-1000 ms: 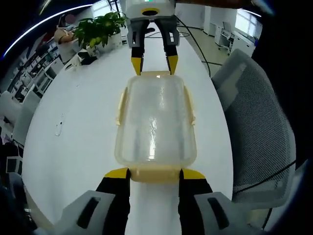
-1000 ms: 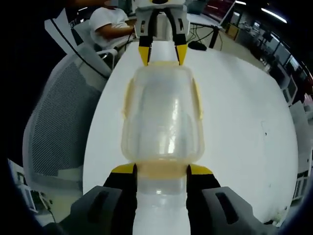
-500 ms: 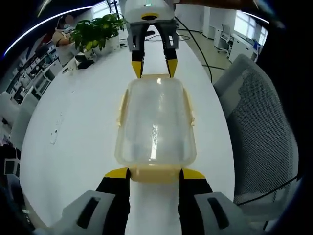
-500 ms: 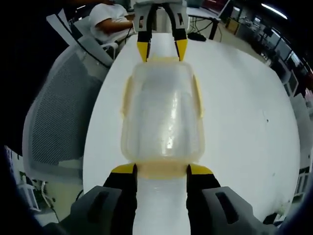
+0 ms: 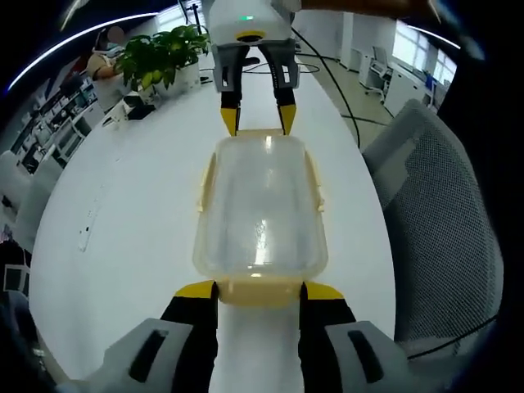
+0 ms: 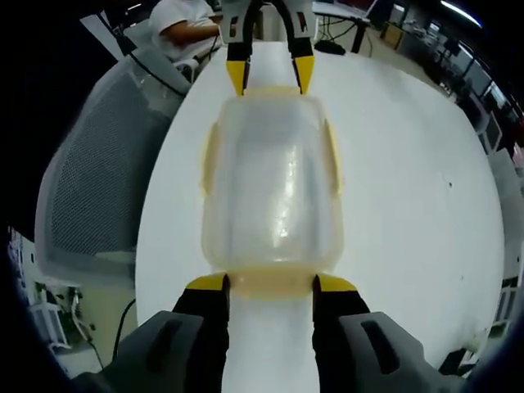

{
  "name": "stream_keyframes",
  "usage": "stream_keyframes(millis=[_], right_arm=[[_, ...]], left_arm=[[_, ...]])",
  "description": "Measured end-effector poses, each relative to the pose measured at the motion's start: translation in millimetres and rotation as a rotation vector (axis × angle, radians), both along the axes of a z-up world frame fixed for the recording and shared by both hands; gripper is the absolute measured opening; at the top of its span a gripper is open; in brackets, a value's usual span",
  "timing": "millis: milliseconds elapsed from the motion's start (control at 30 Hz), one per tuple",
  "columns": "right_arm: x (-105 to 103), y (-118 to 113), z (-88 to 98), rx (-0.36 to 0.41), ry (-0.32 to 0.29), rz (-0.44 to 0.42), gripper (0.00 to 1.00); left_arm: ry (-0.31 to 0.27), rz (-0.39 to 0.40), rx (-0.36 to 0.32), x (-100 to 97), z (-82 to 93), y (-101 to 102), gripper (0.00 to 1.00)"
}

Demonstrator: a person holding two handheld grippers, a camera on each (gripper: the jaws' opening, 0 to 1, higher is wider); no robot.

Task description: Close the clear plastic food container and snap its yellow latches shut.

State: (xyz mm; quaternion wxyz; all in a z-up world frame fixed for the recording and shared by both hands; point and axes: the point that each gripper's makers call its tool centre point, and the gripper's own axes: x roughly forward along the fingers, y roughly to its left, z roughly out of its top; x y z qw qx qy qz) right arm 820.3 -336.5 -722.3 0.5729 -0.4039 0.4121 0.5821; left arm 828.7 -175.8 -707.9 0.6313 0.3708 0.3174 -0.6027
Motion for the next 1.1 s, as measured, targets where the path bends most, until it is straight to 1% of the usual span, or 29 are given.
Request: stream_keyframes(millis=[367, 567, 767, 833, 1100], right_arm=[[2.2, -11.8, -8.6, -0.037, 0.005, -0.005, 0.37], [2.8, -12.0, -8.4, -0.035, 0.009, -0.010, 0.37], [2.5, -14.2, -7.7, -0.037, 0.009, -0.017, 0.37], [2.0, -15.4, -7.6, -0.042, 0.008, -0.011, 0.37], [1.8, -16.0, -9.4, -0.044, 0.000, -0.022, 0.37]], left_arm=[[0.006, 0.005, -0.003, 2.1, -8.4, -10.6, 0.32], [0.019, 0.007, 0.010, 1.4, -13.4, -10.0, 0.33], [0.014, 0.003, 0.002, 2.4, -13.9, -12.0, 0.33], [0.023, 0.004, -0.003, 0.3, -14.2, -13.1, 0.33], [0.010, -0.004, -0.006, 0.2, -16.4, -12.3, 0.33]])
